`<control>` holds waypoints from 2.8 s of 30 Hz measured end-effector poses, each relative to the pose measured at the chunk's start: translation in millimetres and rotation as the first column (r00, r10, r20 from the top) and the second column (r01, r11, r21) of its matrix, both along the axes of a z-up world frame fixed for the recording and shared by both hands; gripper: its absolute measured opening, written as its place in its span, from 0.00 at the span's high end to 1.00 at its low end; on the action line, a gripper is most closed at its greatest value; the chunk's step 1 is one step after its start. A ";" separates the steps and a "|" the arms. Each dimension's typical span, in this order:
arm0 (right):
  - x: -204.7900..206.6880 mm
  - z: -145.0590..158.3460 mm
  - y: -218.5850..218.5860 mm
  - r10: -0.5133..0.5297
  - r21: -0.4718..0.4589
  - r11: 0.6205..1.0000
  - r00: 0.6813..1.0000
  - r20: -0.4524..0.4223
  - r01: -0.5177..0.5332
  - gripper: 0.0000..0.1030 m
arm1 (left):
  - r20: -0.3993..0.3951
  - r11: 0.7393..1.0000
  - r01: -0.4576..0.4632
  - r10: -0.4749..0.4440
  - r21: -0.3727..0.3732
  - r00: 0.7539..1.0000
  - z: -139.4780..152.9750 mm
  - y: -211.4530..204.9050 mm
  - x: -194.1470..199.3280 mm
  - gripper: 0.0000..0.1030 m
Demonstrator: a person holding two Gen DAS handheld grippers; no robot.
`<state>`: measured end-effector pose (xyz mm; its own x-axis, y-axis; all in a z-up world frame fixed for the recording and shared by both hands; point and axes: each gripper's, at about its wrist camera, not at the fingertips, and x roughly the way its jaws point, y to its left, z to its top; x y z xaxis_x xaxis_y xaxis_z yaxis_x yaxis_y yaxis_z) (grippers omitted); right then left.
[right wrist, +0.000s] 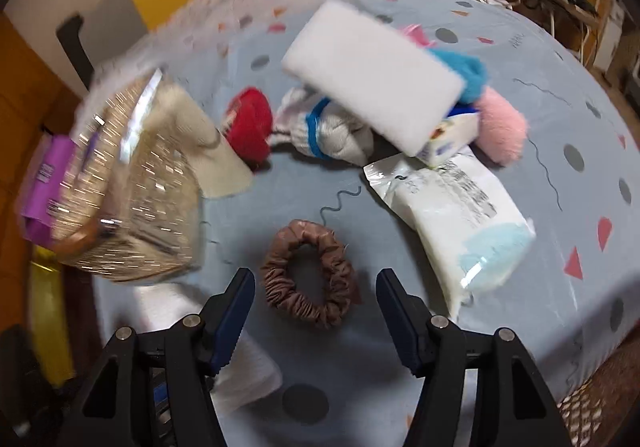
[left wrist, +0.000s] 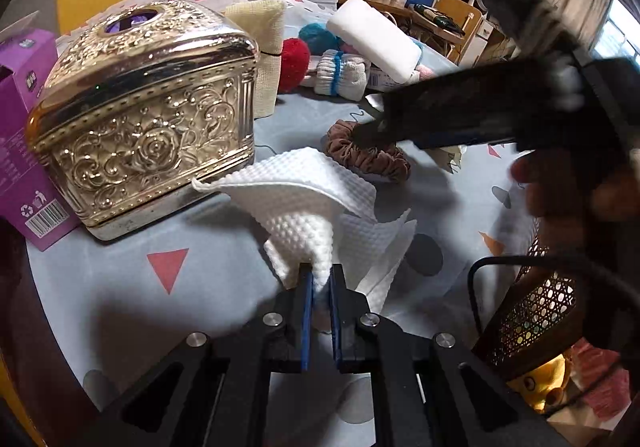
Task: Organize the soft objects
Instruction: 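Grasp the white textured towel with the left tool while the right tool grasps the brown scrunchie, then carry the white towel into the gold tray and open the left tool, then carry the brown scrunchie into the gold tray and open the right tool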
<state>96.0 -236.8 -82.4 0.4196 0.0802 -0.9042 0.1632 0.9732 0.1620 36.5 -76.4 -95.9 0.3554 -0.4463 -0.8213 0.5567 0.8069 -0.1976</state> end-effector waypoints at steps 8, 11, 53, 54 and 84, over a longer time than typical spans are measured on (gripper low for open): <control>7.1 -28.0 22.1 0.042 -0.128 0.991 0.999 -0.027 -0.045 0.69 | 0.045 1.000 -0.008 0.009 -0.021 0.999 17.4 11.6 -4.3 0.93; 2.4 -28.7 20.9 0.016 -0.095 0.995 1.000 -0.020 -0.018 0.70 | 0.103 0.997 -0.023 0.030 -0.069 0.994 48.4 20.5 -0.5 0.93; -20.6 -29.5 51.0 0.116 -0.238 0.965 0.993 0.020 -0.108 0.70 | -0.019 0.691 -0.708 0.714 -0.145 0.700 43.6 257.6 81.0 0.45; -20.5 -29.4 50.8 0.116 -0.239 0.965 0.993 0.020 -0.108 0.70 | -0.004 0.694 -0.706 0.713 -0.142 0.701 46.2 256.1 74.6 0.44; -33.6 -23.0 49.1 0.070 -0.167 0.984 0.996 0.056 -0.060 0.82 | 0.144 0.700 -0.711 0.713 -0.072 0.687 68.2 229.0 -17.4 0.10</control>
